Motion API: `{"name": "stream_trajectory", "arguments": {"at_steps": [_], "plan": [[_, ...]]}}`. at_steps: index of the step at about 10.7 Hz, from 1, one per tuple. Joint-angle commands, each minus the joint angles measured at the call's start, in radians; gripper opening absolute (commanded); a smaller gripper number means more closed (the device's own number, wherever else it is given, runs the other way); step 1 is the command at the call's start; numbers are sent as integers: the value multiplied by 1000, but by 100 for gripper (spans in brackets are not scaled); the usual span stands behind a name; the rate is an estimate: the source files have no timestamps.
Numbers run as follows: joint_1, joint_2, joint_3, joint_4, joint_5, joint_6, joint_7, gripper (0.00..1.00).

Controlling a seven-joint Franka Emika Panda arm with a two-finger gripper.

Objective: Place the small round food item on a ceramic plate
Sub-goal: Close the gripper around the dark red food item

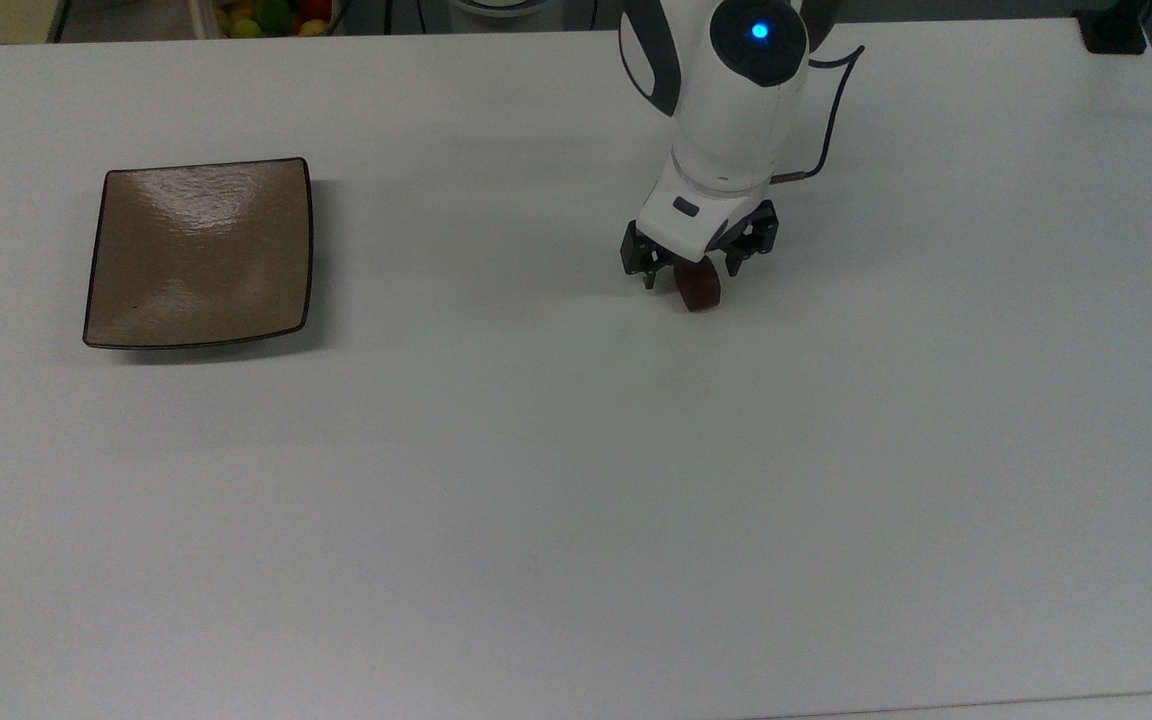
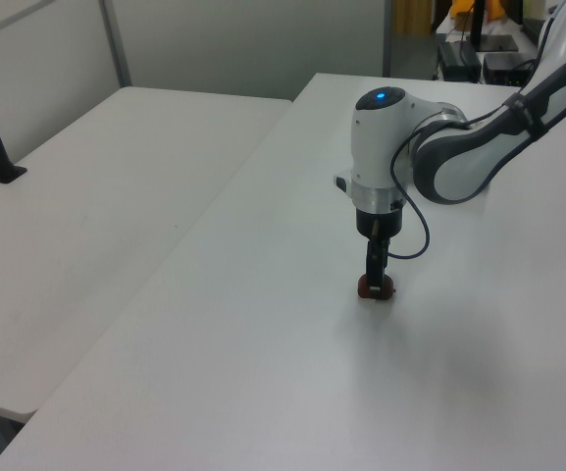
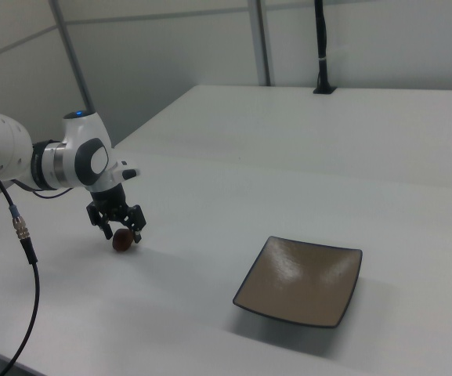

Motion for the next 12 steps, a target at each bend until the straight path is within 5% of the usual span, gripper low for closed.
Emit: {"name": "stream_trajectory", "arguments": {"at_steps": [1, 5, 12], "plan": [[0, -5, 12, -29, -21, 23, 22, 64], [-3, -5, 14, -31, -21, 23, 18, 12], [-34, -106, 12, -15, -16, -42, 17, 6]]}}
